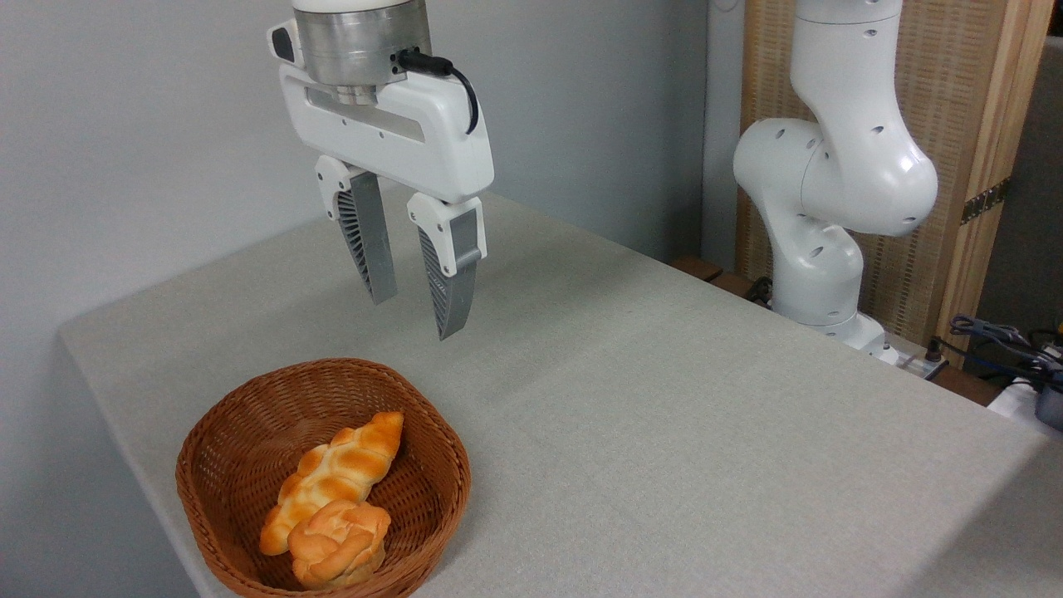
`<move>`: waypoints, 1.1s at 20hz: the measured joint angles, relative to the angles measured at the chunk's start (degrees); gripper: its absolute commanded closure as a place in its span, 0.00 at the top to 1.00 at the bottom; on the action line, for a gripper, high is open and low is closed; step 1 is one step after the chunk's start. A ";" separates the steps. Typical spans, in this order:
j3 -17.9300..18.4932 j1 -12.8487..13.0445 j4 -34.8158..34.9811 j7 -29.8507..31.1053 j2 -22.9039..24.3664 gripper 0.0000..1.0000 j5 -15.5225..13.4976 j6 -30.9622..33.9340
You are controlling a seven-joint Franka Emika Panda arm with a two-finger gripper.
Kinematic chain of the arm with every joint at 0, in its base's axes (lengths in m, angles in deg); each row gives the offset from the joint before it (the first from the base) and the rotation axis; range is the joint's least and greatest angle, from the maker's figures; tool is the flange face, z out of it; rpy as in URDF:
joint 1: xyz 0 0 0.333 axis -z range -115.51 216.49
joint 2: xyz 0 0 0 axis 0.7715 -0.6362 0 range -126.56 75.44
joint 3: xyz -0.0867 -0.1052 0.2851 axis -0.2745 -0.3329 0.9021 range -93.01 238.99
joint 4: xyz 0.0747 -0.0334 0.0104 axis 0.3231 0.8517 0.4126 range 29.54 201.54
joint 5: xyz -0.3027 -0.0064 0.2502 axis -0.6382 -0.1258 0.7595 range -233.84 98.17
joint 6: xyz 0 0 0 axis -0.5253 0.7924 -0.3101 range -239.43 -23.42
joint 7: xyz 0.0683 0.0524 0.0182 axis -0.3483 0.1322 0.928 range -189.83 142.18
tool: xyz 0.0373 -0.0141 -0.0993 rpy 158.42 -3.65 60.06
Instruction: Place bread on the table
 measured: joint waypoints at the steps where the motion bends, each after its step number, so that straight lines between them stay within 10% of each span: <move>1: 0.00 0.00 -0.01 0.00 0.00 1.00 -0.01 0.00; 22: 1.29 -0.05 0.04 -2.44 1.98 1.00 -0.02 0.64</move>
